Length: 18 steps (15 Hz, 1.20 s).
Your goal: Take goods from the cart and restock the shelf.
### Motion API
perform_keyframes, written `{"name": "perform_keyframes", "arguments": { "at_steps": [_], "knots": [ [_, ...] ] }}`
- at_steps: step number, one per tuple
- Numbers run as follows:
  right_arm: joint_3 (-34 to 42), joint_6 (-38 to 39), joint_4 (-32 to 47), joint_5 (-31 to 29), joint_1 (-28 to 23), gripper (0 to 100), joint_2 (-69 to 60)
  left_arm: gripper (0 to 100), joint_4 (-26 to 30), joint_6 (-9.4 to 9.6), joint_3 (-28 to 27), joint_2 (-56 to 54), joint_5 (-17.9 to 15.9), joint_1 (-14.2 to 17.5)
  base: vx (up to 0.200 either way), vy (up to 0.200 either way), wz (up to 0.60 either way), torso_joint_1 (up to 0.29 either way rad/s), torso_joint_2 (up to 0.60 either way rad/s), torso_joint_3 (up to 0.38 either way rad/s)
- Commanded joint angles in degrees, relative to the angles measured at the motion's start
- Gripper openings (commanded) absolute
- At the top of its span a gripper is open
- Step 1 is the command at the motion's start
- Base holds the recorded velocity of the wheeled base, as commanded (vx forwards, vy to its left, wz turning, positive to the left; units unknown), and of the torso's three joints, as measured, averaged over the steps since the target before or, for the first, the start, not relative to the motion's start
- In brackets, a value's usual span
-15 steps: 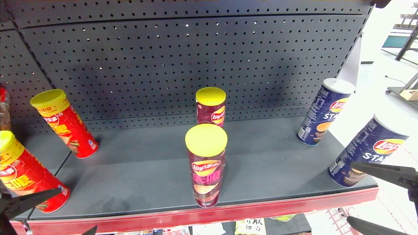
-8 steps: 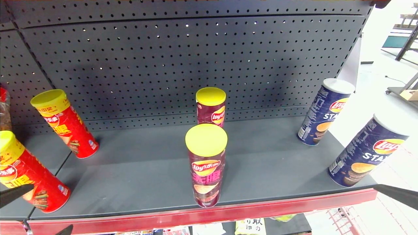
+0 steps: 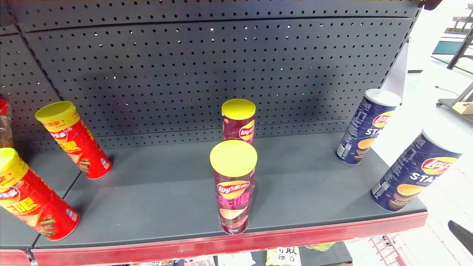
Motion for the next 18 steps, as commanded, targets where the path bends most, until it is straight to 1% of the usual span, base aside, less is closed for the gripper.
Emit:
{"name": "perform_keyframes", "arguments": {
  "at_steps": [1,2,3,4,5,6,7,8,9,10,11,12,13,14,15,17,18],
  "knots": [
    [2.69,0.01,9.37,-0.31,-3.99,100,-10.46,100,7.96,-3.22,2.46,-12.06,-1.76,8.28,0.0,0.0,0.0,0.0,0.0,0.0],
    [2.51,0.1,17.98,-0.39,-5.49,100,-16.78,100,8.13,-3.48,6.33,-18.22,-2.29,8.19,0.0,0.0,0.0,0.0,0.0,0.0],
    [2.6,0.01,23.08,-0.22,-6.19,100,-21.97,100,8.13,-3.31,9.67,-22.79,-3.08,7.75,0.0,0.0,0.0,0.0,0.0,0.0],
    [2.95,0.01,27.12,0.13,-6.1,100,-28.03,100,6.03,-3.75,11.25,-24.81,-4.13,6.0,0.0,0.0,0.0,0.0,0.0,0.0],
    [3.21,0.18,28.26,0.84,-6.89,100,-31.55,100,2.86,-4.62,12.57,-24.81,-6.51,6.08,0.0,0.0,0.0,0.0,0.0,0.0],
    [3.3,0.27,28.35,1.28,-6.98,100,-31.55,100,-1.01,-4.89,14.67,-24.81,-8.79,6.08,0.0,0.0,0.0,0.0,0.0,0.0],
    [4.09,1.94,27.21,1.36,-6.98,100,-31.55,100,-14.01,-5.15,20.74,-24.81,-10.64,6.08,0.0,0.0,0.0,0.0,0.0,0.0],
    [4.97,2.91,25.62,1.36,-7.07,100,-31.55,100,-17.88,-5.68,22.32,-24.81,-10.55,6.08,0.0,0.0,0.0,0.0,0.0,0.0],
    [6.38,3.61,22.11,1.89,-6.98,100,-31.55,100,-18.94,-7.09,22.76,-24.81,-9.76,6.08,0.0,0.0,0.0,0.0,0.0,0.0],
    [9.28,4.14,16.48,3.03,-6.98,100,-31.55,100,-18.94,-7.17,22.85,-24.81,-4.75,6.08,0.0,0.0,0.0,0.0,0.0,0.0],
    [11.03,5.28,12.18,2.59,-6.98,100,-31.55,100,-19.02,-6.65,23.02,-24.81,-1.23,6.08,0.0,0.0,0.0,0.0,0.0,0.0],
    [11.56,6.07,10.68,2.15,-6.98,100,-31.55,100,-19.2,-7.0,23.02,-24.81,-0.27,6.08,0.0,0.0,0.0,0.0,0.0,0.0],
    [11.56,6.25,10.68,1.98,-6.98,100,-31.55,100,-19.37,-6.47,23.46,-24.81,-0.79,6.08,0.0,0.0,0.0,0.0,0.0,0.0],
    [11.39,6.51,10.86,2.15,-7.07,100,-31.55,100,-20.25,-4.98,24.43,-24.81,-3.87,6.08,0.0,0.0,0.0,0.0,0.0,0.0],
    [11.3,8.09,11.3,2.51,-6.89,100,-30.85,100,-21.66,-2.95,25.66,-24.81,-8.88,6.08,0.0,0.0,0.0,0.0,0.0,0.0],
    [11.56,6.42,10.95,4.26,-6.89,100,-31.29,100,-21.31,-3.13,25.57,-24.63,-8.27,6.0,0.0,0.0,0.0,0.0,0.0,0.0],
    [11.65,6.51,10.86,4.18,-6.98,100,-31.37,100,-21.4,-3.22,25.57,-24.81,-8.09,6.0,0.0,0.0,0.0,0.0,0.0,0.0]
  ]
}}
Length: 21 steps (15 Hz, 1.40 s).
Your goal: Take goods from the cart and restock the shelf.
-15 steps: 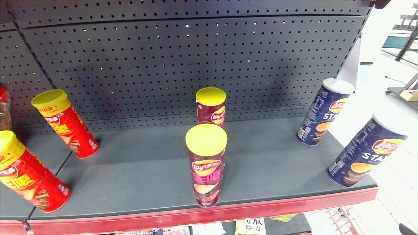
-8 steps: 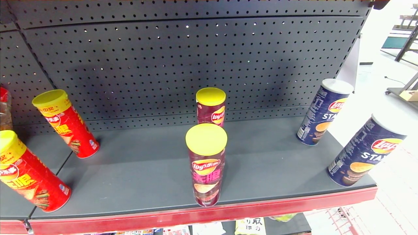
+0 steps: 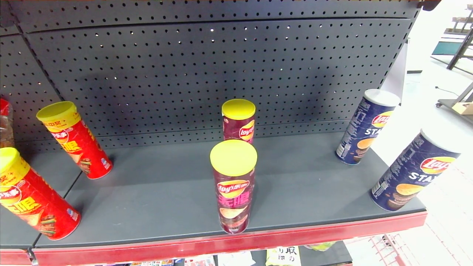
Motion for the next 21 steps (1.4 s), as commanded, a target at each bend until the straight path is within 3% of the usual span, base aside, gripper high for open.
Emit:
{"name": "perform_keyframes", "arguments": {
  "at_steps": [1,2,5,7,9,12,13,14,21],
  "knots": [
    [0.08,-0.16,-0.01,0.08,-0.02,100,-0.09,100,-0.05,0.0,0.27,0.02,0.12,0.0,0.0,0.0,0.0,0.0,0.0,0.0],
    [-0.09,-0.51,0.42,3.95,0.07,100,0.0,100,-0.05,0.0,0.27,0.02,0.12,0.0,0.0,0.0,0.0,0.0,0.0,0.0],
    [0.17,0.19,-0.1,8.17,-0.02,100,-0.18,100,-0.05,0.0,0.27,0.02,0.12,0.0,0.0,0.0,0.0,0.0,0.0,0.0],
    [0.08,2.65,-0.1,2.9,-0.02,100,-0.18,100,-0.05,0.09,0.27,0.02,0.12,0.0,0.0,0.0,0.0,0.0,0.0,0.0],
    [0.17,-5.0,-0.19,2.46,-0.02,100,-0.18,100,-0.05,0.09,0.27,0.02,0.12,0.0,0.0,0.0,0.0,0.0,0.0,0.0],
    [0.08,-3.33,-0.28,7.73,-0.11,100,-0.18,100,-0.05,0.09,0.27,0.02,0.12,-0.09,0.0,0.0,0.0,0.0,0.0,0.0],
    [0.26,-3.06,-0.1,6.41,-0.11,100,-0.18,100,-0.05,0.0,0.27,0.02,0.12,-0.09,0.0,0.0,0.0,0.0,0.0,0.0],
    [1.49,1.25,-0.01,-3.08,-0.11,100,-0.18,100,-0.05,0.0,0.27,0.02,0.12,-0.09,0.0,0.0,0.0,0.0,0.0,0.0],
    [1.49,0.19,-0.01,-1.32,-0.11,100,-0.18,100,-0.05,0.0,0.27,0.02,0.12,-0.09,0.0,0.0,0.0,0.0,0.0,0.0]
  ]
}}
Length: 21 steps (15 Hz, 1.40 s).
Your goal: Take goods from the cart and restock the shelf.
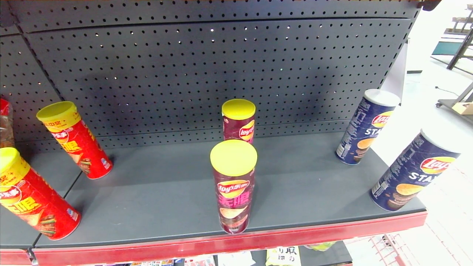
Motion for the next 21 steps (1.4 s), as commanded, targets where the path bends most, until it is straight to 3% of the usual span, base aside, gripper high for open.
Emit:
{"name": "perform_keyframes", "arguments": {
  "at_steps": [1,7,19,21],
  "knots": [
    [0.02,-0.13,0.01,-0.05,0.06,100,0.04,100,0.0,0.04,0.01,0.07,-0.02,0.02,0.0,0.0,0.0,0.0,0.0,0.0],
    [0.02,-0.04,-0.08,-0.05,0.06,100,0.04,100,0.0,0.04,0.01,0.07,-0.02,0.02,0.0,0.0,0.5,0.002,0.0,0.0],
    [0.02,-0.04,0.01,0.04,0.06,100,0.04,100,0.0,0.13,0.01,0.07,-0.02,0.02,0.0,0.0,0.0,0.0,0.0,0.0],
    [0.02,-0.04,0.01,0.04,0.06,100,0.04,100,0.0,0.13,0.01,0.07,-0.02,0.02,0.0,0.0,-0.6,0.002,0.0,0.0]
  ]
}}
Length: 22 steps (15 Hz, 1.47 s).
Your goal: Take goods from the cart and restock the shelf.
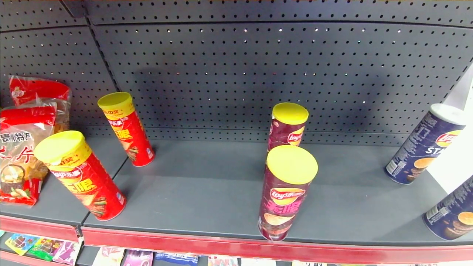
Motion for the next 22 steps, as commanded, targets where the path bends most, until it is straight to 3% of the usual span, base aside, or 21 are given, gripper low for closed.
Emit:
{"name": "perform_keyframes", "arguments": {
  "at_steps": [1,7,11,22],
  "knots": [
    [0.0,-0.01,0.01,-0.01,0.01,100,0.06,100,0.0,-0.01,0.01,0.07,0.01,0.0,0.0,0.0,-0.6,-0.002,0.0,0.002],
    [0.0,-0.01,0.01,-0.01,0.01,100,0.06,100,-0.09,-0.01,0.01,0.07,0.01,0.0,0.0,0.0,0.0,0.0,0.0,0.0],
    [0.0,-0.01,0.01,-0.01,0.01,100,0.06,100,-0.09,-0.01,0.01,0.07,0.01,0.0,-0.2,0.0,0.0,0.002,0.0,0.002],
    [0.0,-0.18,0.01,-0.01,0.1,100,0.06,100,-0.09,-0.09,0.01,0.07,0.01,0.0,0.0,0.0,0.0,0.0,0.0,0.0]
  ]
}}
